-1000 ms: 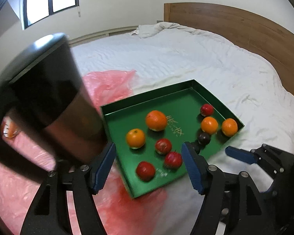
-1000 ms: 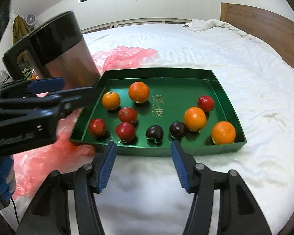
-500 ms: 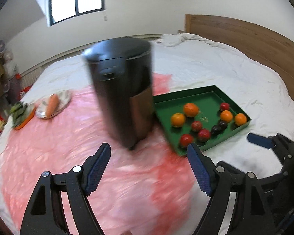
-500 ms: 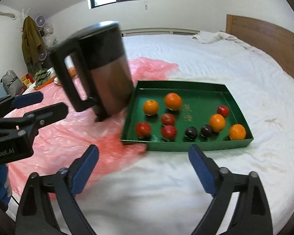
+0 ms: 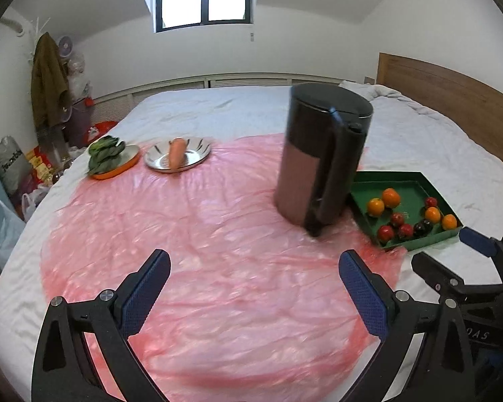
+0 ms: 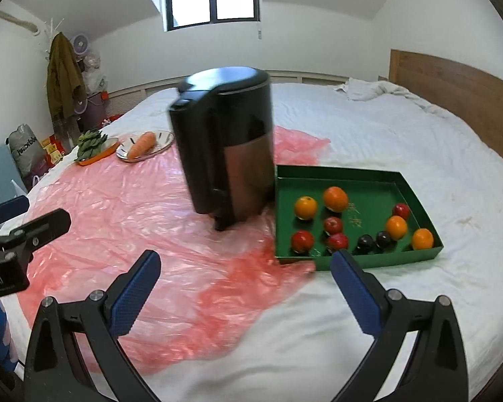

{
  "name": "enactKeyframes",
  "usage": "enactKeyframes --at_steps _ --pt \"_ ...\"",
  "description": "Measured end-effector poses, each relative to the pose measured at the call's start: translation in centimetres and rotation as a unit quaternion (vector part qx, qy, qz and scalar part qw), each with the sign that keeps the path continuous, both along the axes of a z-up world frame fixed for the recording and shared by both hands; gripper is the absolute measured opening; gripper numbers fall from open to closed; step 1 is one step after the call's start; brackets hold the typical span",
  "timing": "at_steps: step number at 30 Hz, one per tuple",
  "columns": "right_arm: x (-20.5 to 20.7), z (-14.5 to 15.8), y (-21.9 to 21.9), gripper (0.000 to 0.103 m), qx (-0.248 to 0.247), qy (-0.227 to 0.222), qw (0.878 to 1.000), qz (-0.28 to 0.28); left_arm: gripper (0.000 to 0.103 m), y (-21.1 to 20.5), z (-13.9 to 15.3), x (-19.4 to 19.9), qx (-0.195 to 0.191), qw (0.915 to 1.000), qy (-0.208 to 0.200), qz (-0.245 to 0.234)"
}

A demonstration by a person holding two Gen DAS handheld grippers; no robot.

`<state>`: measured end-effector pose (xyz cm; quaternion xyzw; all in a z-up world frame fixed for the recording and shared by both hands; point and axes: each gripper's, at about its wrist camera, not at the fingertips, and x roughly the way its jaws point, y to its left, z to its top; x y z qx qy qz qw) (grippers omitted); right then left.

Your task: Organize fruits

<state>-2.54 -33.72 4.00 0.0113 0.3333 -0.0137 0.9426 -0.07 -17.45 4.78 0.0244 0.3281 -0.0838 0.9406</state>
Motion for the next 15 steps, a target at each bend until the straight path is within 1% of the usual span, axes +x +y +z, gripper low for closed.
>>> enactKeyframes --at_steps 7,15 --pt "-0.7 0.7 2.2 0.103 -0.006 -0.011 1.0 0.0 0.099 1.8 0.4 -1.1 -0.002 1.0 -0.008 0.002" --pt "-1.6 1.3 2.2 0.103 -0.007 -0.018 1.0 -0.015 0.101 2.3 1.0 -2.1 -0.006 0.9999 -0.015 -0.003"
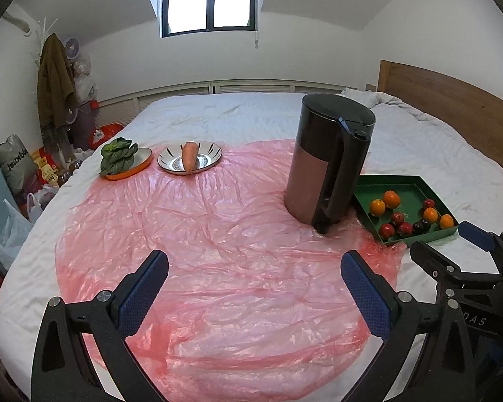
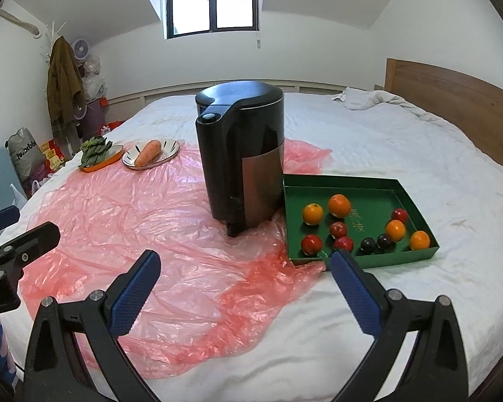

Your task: Organize fruits

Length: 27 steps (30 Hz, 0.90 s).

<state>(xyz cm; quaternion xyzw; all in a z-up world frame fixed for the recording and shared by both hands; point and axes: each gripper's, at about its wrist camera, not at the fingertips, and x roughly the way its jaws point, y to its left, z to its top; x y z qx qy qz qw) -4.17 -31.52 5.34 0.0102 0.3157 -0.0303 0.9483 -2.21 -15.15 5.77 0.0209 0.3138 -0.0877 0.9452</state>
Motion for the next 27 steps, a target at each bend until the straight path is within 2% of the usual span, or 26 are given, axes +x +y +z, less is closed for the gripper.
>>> enactKeyframes --at_steps 9,27 --pt "-0.8 0.4 -1.9 0.103 0.008 -0.009 1.0 -0.023 0.101 -0.7 0.3 -0.4 0.004 0.9999 -0.011 -0.007" --pt "-0.3 0.2 -1.8 0.103 0.005 -0.005 1.0 -0.01 0.101 -0.7 0.2 -0.2 0.008 0.9999 -0.008 -0.003"
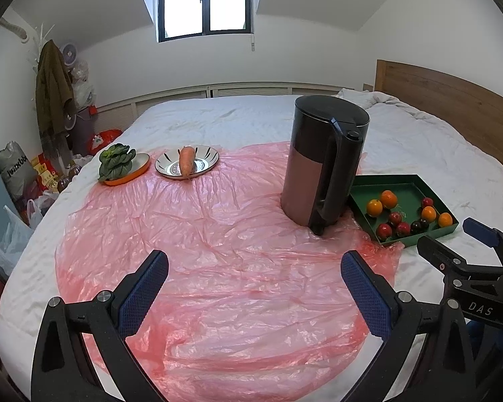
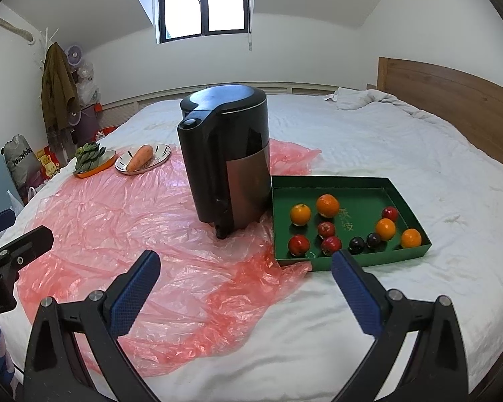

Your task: Organize fruits

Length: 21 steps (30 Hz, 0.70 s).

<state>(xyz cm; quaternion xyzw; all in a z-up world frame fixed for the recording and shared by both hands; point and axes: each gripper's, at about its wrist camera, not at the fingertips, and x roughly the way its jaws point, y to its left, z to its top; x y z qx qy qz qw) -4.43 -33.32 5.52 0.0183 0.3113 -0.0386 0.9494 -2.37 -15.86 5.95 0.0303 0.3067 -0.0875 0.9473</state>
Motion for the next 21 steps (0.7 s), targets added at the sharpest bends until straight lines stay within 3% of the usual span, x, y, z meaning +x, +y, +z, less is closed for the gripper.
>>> enactKeyframes --at_steps 21 --pt "0.26 -0.8 0.67 0.103 -0.004 0.013 1.0 0.011 0.101 0.34 -0.19 0.22 -0.001 1.0 -0.002 0.003"
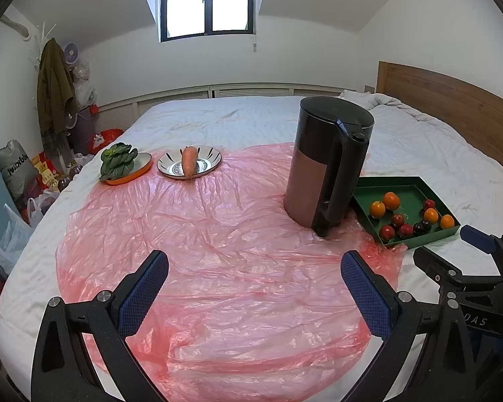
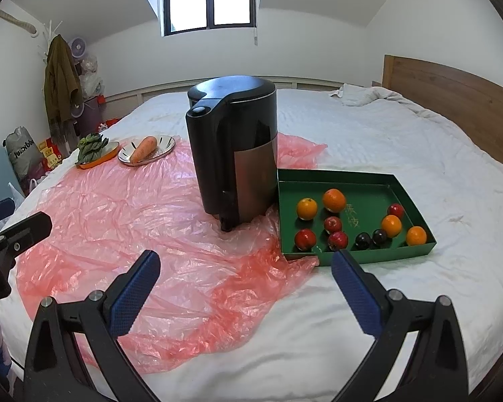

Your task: Organize fruits

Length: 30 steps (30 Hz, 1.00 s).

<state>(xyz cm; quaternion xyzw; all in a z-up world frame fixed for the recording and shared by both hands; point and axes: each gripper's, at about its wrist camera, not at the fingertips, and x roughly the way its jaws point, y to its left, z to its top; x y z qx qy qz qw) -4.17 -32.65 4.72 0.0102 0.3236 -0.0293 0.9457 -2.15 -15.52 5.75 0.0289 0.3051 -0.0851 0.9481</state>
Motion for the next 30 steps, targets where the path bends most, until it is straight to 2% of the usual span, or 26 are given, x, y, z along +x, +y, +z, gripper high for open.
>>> enactKeyframes --at_steps 30 --pt "0.0 -1.0 -0.6 0.103 -0.001 0.011 1.0 -0.007 0.101 -0.2 -0.6 -0.1 -0.004 1.0 0.004 0.002"
